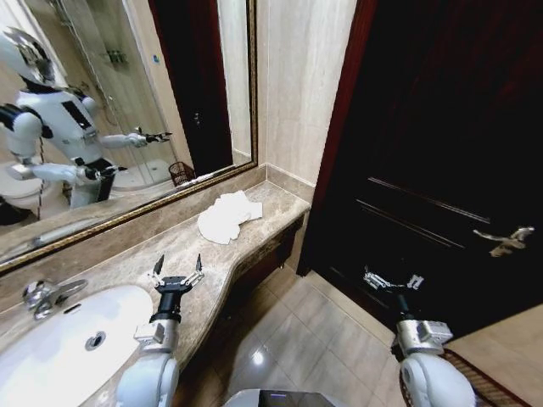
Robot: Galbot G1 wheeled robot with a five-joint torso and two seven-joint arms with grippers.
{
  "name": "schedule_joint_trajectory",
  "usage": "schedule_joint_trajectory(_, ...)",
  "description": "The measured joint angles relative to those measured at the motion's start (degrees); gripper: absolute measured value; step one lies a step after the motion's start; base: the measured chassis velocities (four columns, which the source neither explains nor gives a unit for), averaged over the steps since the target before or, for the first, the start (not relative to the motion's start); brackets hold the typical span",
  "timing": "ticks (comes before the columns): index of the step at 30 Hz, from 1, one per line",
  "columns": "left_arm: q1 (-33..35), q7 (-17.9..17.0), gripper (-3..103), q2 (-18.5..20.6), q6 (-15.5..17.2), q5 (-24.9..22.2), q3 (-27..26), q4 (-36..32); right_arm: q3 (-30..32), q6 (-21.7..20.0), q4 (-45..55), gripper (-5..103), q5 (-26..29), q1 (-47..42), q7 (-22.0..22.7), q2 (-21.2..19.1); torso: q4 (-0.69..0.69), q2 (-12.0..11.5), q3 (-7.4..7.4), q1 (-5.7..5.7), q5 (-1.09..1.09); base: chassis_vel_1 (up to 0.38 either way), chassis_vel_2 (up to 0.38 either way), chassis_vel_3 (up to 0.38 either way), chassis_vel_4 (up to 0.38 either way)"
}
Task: Discard the used towel into the hamper.
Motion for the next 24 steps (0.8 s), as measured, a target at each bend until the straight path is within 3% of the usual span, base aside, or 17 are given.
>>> schedule_joint_trajectory(12, -1.09, 0.31, 100, 1.74, 2.24, -1.08, 0.08, 0.25, -0.65, -0.45, 0.05, 100, 0.23, 0.75, 0.69, -0.05, 0.0, -0.01, 0.01, 0.04, -0.02, -0.097, 0.098, 0.09, -0.104)
schedule_joint_trajectory(17, -2.26, 0.69, 100, 4.95, 5.22, -4.01, 0.17, 0.54, -0.6, -0.29, -0.04, 100, 0.48, 0.5, 2.09, -0.31, -0.01, -0.01, 0.01, 0.02, -0.01, -0.021, 0.027, 0.027, -0.014)
schedule_joint_trajectory(20, -4.67, 0.59, 100, 9.83, 10.38, -8.73, 0.93, 0.64, 0.28, -0.66, 0.21, 100, 0.72, 0.32, 2.64, -0.52, 0.0, 0.01, -0.01, -0.04, -0.01, 0.0, 0.0, 0.0, 0.0)
schedule_joint_trajectory(21, -4.67, 0.59, 100, 9.83, 10.38, -8.73, 0.93, 0.64, 0.28, -0.66, 0.21, 100, 0.72, 0.32, 2.64, -0.52, 0.0, 0.01, -0.01, -0.04, -0.01, 0.0, 0.0, 0.0, 0.0)
schedule_joint_trajectory(24, -8.21, -0.26, 100, 16.1, 14.56, -12.94, 1.44, 2.12, 0.93, -2.08, 1.2, 100, 0.96, 0.01, 3.32, -0.62, -0.01, 0.02, -0.01, -0.04, -0.01, 0.0, 0.0, 0.0, 0.0)
